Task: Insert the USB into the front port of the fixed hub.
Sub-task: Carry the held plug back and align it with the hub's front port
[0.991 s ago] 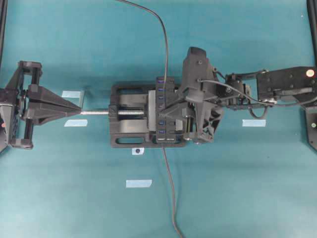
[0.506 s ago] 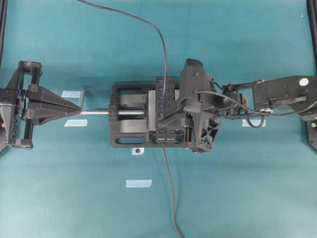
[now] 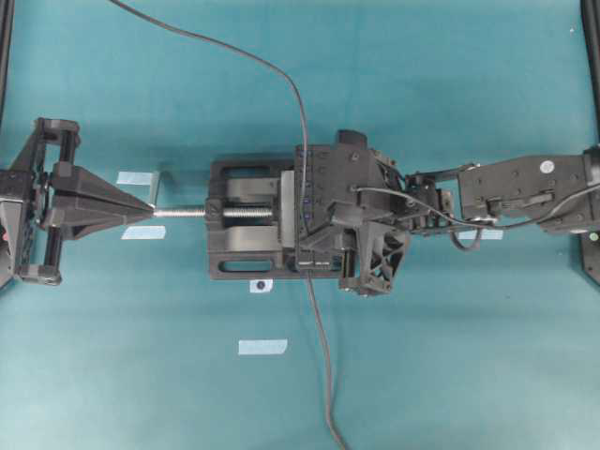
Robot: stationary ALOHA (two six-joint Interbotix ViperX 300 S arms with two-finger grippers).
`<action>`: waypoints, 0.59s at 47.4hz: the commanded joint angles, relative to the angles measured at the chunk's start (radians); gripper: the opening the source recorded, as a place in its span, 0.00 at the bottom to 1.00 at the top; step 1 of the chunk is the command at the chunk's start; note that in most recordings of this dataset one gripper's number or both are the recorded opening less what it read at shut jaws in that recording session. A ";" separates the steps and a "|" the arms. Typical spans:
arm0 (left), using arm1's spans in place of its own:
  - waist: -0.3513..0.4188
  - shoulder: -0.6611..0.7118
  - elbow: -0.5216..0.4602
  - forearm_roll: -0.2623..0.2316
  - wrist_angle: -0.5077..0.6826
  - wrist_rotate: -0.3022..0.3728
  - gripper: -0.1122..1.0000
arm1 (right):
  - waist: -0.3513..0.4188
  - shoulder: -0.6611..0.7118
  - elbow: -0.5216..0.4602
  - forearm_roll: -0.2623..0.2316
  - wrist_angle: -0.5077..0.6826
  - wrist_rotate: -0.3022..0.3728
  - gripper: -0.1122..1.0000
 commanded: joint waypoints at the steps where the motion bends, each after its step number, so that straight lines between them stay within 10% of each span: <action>1: -0.003 0.003 -0.008 0.003 -0.011 -0.002 0.10 | 0.005 -0.009 -0.009 0.002 -0.009 0.012 0.12; 28: -0.003 0.003 -0.008 0.002 -0.011 -0.002 0.10 | 0.003 0.021 -0.009 0.002 -0.034 0.011 0.12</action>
